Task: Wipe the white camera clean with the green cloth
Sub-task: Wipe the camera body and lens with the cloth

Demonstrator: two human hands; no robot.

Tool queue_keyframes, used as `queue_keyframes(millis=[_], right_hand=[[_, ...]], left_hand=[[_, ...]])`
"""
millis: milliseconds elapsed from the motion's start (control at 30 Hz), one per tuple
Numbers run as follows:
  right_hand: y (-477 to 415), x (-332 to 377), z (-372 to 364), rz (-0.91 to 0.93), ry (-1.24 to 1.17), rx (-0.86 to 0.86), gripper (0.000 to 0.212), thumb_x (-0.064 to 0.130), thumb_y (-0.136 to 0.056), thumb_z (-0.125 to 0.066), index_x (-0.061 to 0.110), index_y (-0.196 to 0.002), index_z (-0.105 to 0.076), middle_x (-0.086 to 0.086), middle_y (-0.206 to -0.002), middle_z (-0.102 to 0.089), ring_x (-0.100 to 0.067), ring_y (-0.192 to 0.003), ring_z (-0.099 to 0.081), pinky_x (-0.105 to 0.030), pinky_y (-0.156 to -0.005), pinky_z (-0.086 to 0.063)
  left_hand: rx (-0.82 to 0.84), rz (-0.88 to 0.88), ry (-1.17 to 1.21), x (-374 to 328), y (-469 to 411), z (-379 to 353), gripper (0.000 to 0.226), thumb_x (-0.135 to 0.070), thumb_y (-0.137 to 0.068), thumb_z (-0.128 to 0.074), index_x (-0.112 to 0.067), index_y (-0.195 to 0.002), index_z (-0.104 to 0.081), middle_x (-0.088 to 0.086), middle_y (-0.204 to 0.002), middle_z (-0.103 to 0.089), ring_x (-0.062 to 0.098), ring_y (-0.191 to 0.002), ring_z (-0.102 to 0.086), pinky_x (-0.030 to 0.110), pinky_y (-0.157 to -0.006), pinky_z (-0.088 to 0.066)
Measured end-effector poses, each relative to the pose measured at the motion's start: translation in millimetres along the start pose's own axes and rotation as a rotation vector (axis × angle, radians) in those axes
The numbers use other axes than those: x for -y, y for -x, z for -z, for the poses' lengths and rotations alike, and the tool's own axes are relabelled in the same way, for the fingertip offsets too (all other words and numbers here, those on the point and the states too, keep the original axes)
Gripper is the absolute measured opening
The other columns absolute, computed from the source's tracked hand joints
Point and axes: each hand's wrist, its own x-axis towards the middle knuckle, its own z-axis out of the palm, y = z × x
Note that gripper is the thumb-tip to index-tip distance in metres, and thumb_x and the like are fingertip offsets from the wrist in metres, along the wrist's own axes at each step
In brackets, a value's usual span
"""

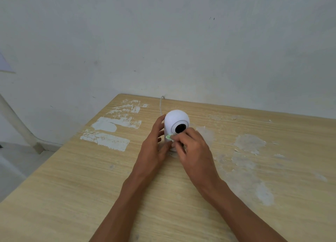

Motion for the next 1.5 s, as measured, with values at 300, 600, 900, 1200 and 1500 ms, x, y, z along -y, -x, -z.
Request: queue_keyframes(millis=[300, 600, 900, 1200, 1500], right_hand=[[-3, 10, 6, 0.079, 0.085, 0.002, 0.016, 0.004, -0.091, -0.069, 0.006, -0.106, -0.077, -0.007, -0.098, -0.067, -0.025, -0.086, -0.065, -0.034, -0.073, -0.057], [1, -4, 14, 0.003, 0.133, 0.081, 0.013, 0.005, -0.095, -0.063, 0.005, -0.101, -0.074, -0.008, -0.099, -0.064, -0.026, -0.089, -0.063, -0.037, -0.074, -0.056], [1, 0, 11, 0.062, 0.101, 0.068, 0.016, 0.001, -0.087, -0.072, 0.007, -0.101, -0.076, -0.007, -0.097, -0.067, -0.025, -0.085, -0.065, -0.036, -0.071, -0.058], [-7, 6, 14, 0.103, 0.131, 0.042, 0.02, -0.002, -0.085, -0.074, 0.007, -0.102, -0.078, -0.007, -0.096, -0.07, -0.026, -0.08, -0.066, -0.036, -0.07, -0.058], [1, -4, 17, 0.039, 0.143, 0.054, 0.009, 0.004, -0.09, -0.07, 0.006, -0.096, -0.076, -0.007, -0.091, -0.066, -0.027, -0.08, -0.064, -0.041, -0.068, -0.057]], left_hand=[[-0.002, 0.003, 0.017, -1, 0, -1, 0.075, -0.005, -0.097, -0.062, -0.053, -0.149, -0.036, -0.038, -0.13, -0.059, -0.013, -0.122, -0.059, 0.002, -0.085, -0.048], [0.017, -0.006, 0.027, -3, -1, -1, 0.076, -0.015, -0.096, -0.071, -0.056, -0.146, -0.031, -0.051, -0.126, -0.053, -0.024, -0.117, -0.055, -0.002, -0.088, -0.043], [0.015, -0.022, 0.046, -2, -1, -3, 0.076, -0.024, -0.092, -0.071, -0.058, -0.146, -0.03, -0.045, -0.129, -0.056, -0.019, -0.115, -0.06, -0.001, -0.083, -0.047], [0.017, -0.037, 0.023, 1, -2, -4, 0.079, -0.014, -0.093, -0.069, -0.059, -0.144, -0.028, -0.053, -0.124, -0.053, -0.024, -0.114, -0.057, -0.004, -0.082, -0.045], [0.021, -0.028, -0.003, -1, -3, -3, 0.086, -0.018, -0.09, -0.078, -0.062, -0.144, -0.027, -0.05, -0.13, -0.052, -0.024, -0.12, -0.053, -0.004, -0.087, -0.042]])
